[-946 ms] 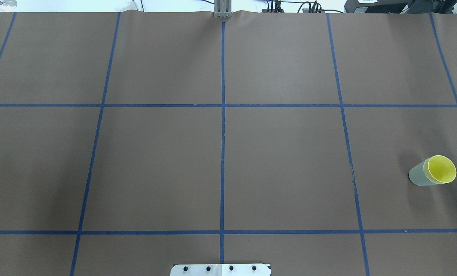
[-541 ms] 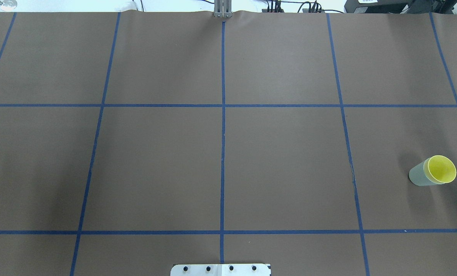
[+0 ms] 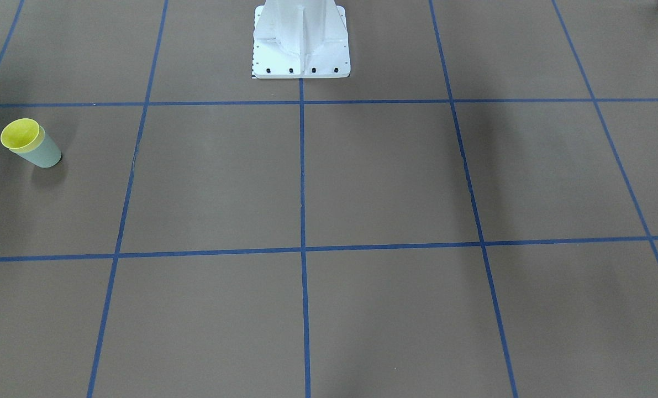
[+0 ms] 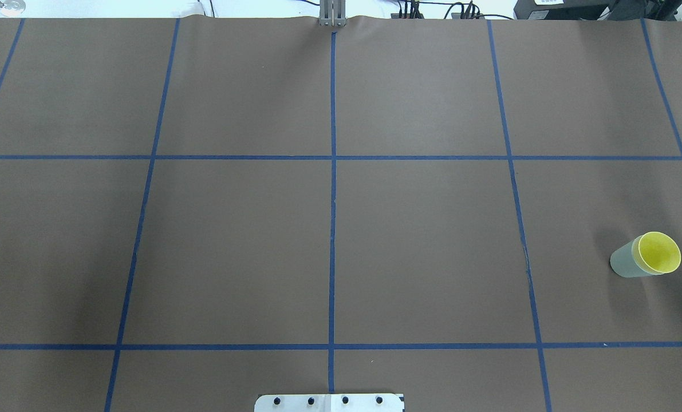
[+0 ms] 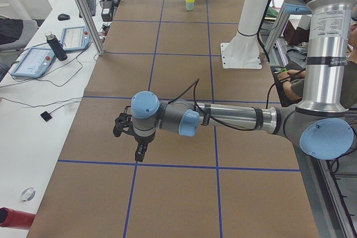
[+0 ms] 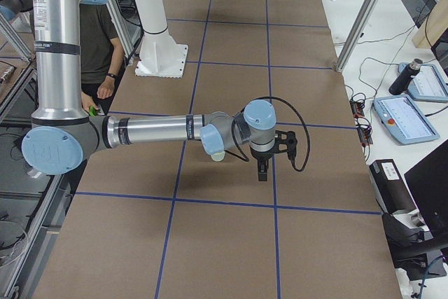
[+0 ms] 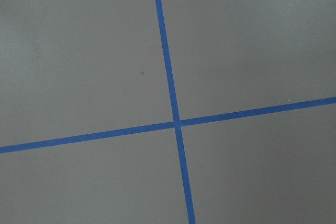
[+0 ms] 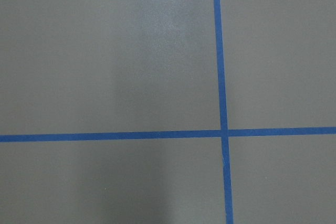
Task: Transfer and stack yellow cup on green cup
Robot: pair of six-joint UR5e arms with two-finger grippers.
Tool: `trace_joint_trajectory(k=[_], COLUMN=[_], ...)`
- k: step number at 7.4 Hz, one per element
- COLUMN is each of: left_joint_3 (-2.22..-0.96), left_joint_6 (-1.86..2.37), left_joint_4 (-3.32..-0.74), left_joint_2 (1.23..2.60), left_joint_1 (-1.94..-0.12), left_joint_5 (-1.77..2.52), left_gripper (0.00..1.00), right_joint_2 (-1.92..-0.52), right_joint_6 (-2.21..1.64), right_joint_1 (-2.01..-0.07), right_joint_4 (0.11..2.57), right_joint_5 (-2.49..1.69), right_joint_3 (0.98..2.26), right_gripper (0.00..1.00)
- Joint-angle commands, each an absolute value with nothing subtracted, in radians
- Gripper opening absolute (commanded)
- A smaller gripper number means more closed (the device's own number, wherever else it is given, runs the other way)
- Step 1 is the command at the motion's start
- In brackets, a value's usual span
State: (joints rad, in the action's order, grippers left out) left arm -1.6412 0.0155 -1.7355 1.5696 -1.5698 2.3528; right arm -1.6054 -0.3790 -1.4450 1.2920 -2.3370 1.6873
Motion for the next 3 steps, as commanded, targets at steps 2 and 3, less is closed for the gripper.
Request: trace_joint_trajectory(k=[2, 3], left_joint_3=[-1.649, -1.649], left_joint_6=[0.011, 0.012], left_joint_4=[-1.733, -1.736], left_joint_2=[1.575, 1.569], left_joint_1=[-1.563, -1.563], left_joint_5=[2.375, 2.376], left_gripper=[1.00, 1.00], right_joint_2=[-1.620, -1.629], right_joint_6=[-0.377, -0.374], right_joint_1=[-1.447, -1.447], right_joint_4=[1.287, 1.285], right_joint_5=[-2.352, -2.353], right_joint_3=[1.695, 1.698], right_gripper=[0.99, 0.99])
